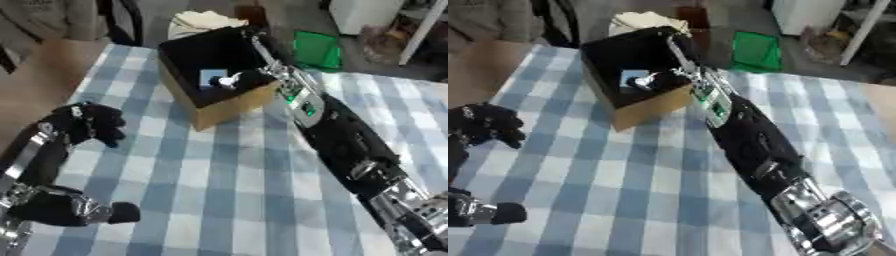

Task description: Pick up objects on the table and place them in the box.

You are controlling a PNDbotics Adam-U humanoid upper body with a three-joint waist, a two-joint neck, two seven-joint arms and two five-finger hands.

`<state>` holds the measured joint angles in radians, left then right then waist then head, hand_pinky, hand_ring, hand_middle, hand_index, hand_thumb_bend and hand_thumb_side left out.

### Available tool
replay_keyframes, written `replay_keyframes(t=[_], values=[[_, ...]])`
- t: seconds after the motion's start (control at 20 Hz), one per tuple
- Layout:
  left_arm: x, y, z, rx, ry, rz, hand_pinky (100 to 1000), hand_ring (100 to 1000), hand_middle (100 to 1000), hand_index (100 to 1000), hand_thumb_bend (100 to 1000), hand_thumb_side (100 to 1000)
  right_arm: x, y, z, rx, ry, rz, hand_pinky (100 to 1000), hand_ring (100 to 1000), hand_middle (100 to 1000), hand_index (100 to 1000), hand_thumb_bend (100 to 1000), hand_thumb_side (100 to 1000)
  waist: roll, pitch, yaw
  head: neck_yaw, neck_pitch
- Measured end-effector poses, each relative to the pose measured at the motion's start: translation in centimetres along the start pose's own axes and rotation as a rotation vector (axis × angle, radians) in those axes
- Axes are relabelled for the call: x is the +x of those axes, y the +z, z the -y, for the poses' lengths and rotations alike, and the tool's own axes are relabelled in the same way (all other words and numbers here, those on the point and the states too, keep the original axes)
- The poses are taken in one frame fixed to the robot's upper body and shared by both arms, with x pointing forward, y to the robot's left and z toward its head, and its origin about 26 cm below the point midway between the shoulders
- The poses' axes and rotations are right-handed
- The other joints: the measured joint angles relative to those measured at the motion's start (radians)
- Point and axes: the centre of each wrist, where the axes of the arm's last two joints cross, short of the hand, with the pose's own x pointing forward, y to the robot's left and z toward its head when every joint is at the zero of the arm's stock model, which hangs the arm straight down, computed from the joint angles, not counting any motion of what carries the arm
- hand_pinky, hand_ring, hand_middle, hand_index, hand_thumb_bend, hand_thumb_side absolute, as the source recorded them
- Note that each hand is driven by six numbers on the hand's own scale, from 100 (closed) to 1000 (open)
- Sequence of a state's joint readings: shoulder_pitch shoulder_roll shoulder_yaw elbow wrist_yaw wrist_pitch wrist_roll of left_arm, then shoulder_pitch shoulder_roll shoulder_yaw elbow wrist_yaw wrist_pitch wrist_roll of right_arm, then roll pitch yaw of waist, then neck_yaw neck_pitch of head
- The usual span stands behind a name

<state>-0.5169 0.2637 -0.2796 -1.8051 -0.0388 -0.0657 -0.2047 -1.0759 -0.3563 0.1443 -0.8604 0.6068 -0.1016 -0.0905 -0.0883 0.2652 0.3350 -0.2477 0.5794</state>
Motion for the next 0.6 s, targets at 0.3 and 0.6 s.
replay_keyframes(t=[0.3, 0.6], values=[[-0.5, 0.5, 0.1, 0.008, 0.008, -0.021, 574, 611, 620, 750, 986, 230, 1.2, 0.1, 0.6, -0.059, -0.009, 0.026, 772, 841, 873, 898, 799, 360, 0.008, -0.024, -0.032, 0.007, 0.002], [-1.6, 2.1, -0.5, 0.064, 0.001, -0.087, 573, 618, 624, 750, 996, 226, 1.6, 1.2, 1.9, -0.085, -0.074, 0.055, 701, 787, 771, 865, 637, 247, 0.024, -0.065, -0.121, 0.042, 0.034]])
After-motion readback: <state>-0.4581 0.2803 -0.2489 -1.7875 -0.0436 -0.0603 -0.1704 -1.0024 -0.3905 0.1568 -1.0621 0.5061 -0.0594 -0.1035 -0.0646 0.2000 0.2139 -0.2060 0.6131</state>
